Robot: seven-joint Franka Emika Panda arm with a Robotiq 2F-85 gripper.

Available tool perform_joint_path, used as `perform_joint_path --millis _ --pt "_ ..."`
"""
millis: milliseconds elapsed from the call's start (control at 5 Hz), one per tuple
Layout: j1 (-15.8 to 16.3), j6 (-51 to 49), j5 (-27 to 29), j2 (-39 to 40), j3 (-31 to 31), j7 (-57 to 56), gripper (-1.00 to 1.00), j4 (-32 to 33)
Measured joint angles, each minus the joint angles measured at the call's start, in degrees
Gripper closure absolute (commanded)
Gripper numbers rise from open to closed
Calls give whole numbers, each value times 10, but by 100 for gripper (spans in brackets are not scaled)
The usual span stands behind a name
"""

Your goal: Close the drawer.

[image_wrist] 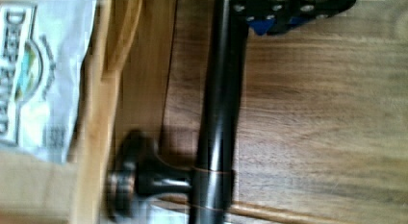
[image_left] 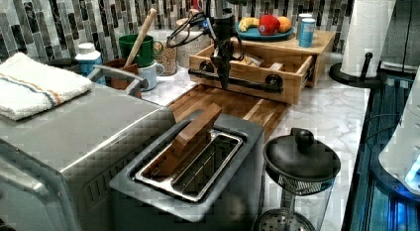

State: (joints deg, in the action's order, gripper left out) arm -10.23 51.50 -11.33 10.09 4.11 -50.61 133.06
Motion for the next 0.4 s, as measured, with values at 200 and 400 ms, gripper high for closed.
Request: perform_joint_path --millis 200,400 --pt "0 1 2 7 -10 -74 100 -4" --pt "-4 11 2 10 -23 -83 100 -6"
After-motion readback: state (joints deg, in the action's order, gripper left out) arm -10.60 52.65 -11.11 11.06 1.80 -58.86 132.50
